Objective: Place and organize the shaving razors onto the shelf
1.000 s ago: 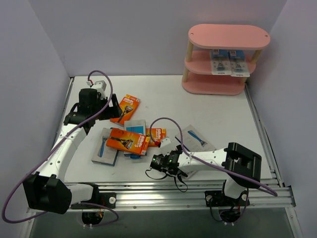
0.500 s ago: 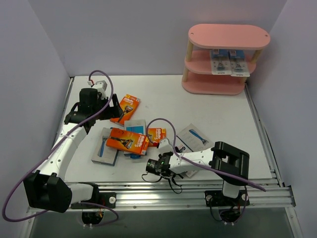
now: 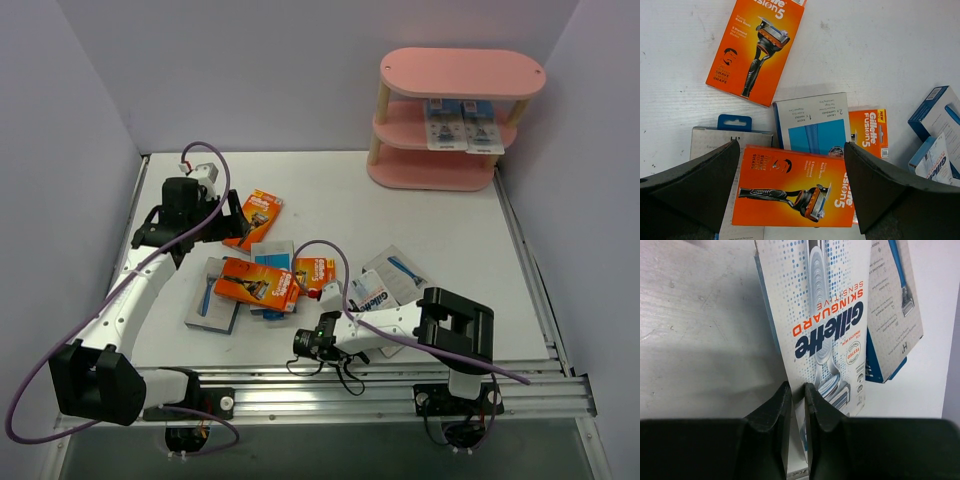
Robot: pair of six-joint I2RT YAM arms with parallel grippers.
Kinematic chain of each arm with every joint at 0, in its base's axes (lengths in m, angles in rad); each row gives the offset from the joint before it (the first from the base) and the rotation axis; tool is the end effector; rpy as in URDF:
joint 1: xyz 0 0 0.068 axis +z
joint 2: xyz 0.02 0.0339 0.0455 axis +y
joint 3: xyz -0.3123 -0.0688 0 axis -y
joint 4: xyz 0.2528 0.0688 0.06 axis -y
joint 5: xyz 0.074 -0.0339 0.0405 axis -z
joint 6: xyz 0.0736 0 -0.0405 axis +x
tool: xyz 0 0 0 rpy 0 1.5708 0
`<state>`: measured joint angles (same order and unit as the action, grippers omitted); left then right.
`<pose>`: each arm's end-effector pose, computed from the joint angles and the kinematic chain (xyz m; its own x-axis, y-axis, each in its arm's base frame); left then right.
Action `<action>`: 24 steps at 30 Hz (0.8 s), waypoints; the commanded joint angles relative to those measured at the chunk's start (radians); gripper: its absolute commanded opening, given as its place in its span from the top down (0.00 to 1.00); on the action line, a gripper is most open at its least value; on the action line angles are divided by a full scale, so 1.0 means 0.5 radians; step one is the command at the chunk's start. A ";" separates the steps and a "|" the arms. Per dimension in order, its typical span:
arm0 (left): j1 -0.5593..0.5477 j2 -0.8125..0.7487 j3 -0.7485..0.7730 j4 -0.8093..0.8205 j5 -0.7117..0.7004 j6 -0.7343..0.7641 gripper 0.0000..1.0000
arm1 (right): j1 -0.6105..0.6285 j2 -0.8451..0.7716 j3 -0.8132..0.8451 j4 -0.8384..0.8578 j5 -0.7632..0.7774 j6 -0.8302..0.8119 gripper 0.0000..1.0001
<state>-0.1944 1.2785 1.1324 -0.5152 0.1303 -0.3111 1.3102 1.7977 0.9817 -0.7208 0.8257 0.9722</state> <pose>0.2973 -0.0683 0.3448 -0.6631 -0.1788 -0.7269 0.0937 0.9436 -0.3175 0.1325 0.2869 0.1509 -0.6810 -0.3799 -0.6260 -0.1528 0.9098 -0.3859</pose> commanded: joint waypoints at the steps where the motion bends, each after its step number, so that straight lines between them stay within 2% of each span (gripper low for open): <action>1: 0.008 0.002 0.107 0.015 0.022 -0.016 0.06 | 0.009 0.000 0.080 -0.184 0.116 0.191 1.00; 9: 0.011 0.002 0.104 0.018 0.025 -0.016 0.06 | 0.055 -0.147 0.349 -0.178 0.076 0.022 1.00; 11: 0.011 -0.001 0.104 0.021 0.022 -0.016 0.06 | 0.055 -0.205 0.426 -0.059 0.000 -0.115 1.00; 18: 0.008 -0.038 0.094 0.030 -0.006 -0.010 0.06 | -0.025 -0.447 0.540 0.278 -0.301 -0.263 1.00; 22: 0.011 -0.038 0.088 0.042 0.025 -0.016 0.06 | -0.107 -0.601 0.488 0.447 -0.445 -0.318 1.00; 24: 0.011 -0.032 0.085 0.079 0.159 -0.022 0.06 | -0.215 -0.745 0.421 0.643 -0.626 -0.370 1.00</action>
<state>-0.1944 1.2793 1.1324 -0.5140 0.1448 -0.3119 1.2552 1.5253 1.2140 -0.5114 0.5964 0.8307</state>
